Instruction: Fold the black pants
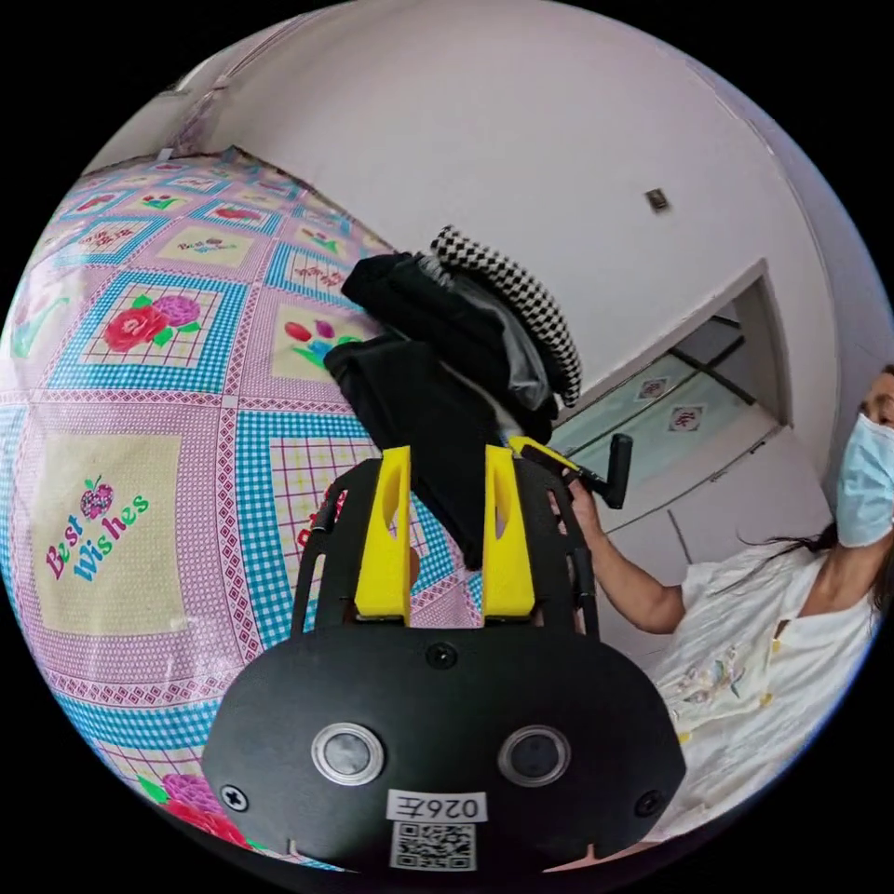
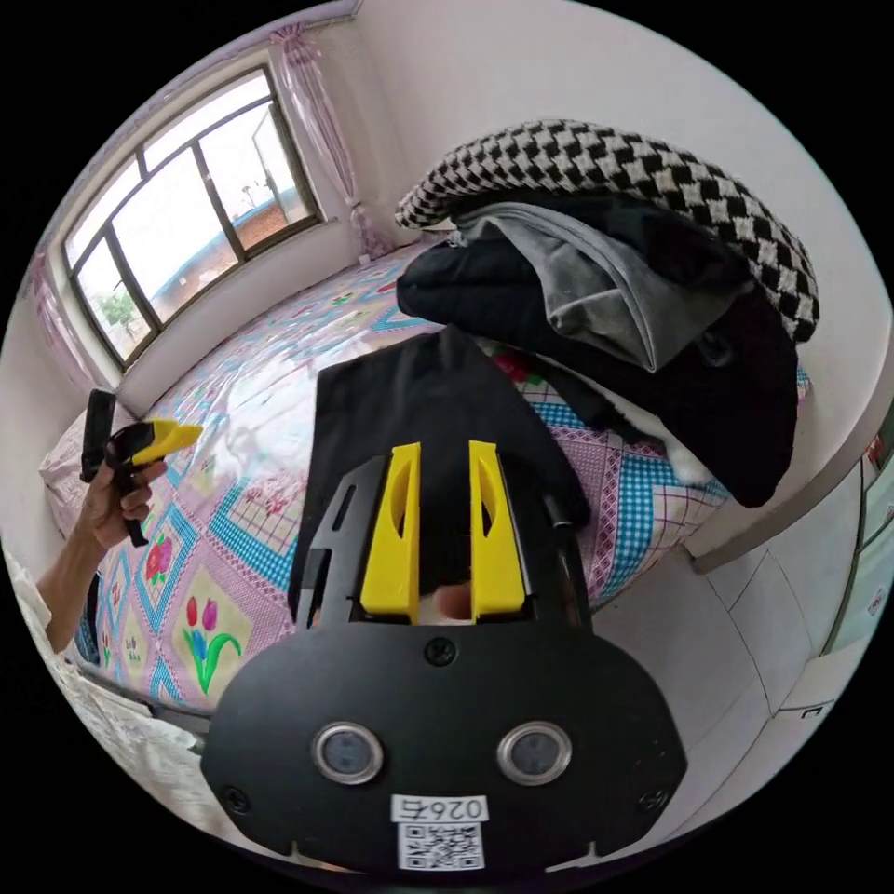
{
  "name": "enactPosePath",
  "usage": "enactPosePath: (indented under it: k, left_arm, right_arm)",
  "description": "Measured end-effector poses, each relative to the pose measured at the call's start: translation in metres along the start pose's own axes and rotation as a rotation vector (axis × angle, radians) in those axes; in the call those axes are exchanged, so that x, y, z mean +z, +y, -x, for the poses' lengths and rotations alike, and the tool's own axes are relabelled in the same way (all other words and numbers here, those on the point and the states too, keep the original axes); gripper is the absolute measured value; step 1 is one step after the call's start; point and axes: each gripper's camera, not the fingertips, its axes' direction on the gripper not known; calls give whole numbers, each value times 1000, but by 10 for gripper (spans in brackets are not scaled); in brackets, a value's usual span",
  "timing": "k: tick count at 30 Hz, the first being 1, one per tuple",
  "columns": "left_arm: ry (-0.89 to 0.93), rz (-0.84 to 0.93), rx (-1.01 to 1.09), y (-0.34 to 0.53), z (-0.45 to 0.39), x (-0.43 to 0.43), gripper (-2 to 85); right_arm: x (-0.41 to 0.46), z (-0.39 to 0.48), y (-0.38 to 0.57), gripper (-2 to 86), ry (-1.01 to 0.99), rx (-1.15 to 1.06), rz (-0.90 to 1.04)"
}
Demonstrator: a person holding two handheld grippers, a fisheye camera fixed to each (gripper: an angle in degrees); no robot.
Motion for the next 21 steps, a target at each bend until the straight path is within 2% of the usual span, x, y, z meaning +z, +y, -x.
enactPosePath:
  k: [4, 8, 11, 15, 17, 21]
  left_arm:
    - [-87, 119, 2, -44, 24, 81, 142]
    - [-117, 214, 3, -78, 40, 147, 164]
    - [-133, 284, -64, -92, 54, 188, 113]
    - [-106, 269, -96, -96, 69, 183, 63]
    - [-116, 265, -104, -89, 76, 168, 59]
    - [-178, 267, -154, -41, 98, 108, 57]
  right_arm:
    - [43, -50, -40, 90, 13, 41, 74]
    - [77, -88, -66, 107, -70, 90, 148]
    - [90, -102, -71, 78, -130, 120, 167]
    - [89, -115, -76, 38, -227, 154, 181]
    - [87, -119, -72, 28, -356, 183, 201]
    - [89, -93, -49, 24, -535, 163, 268]
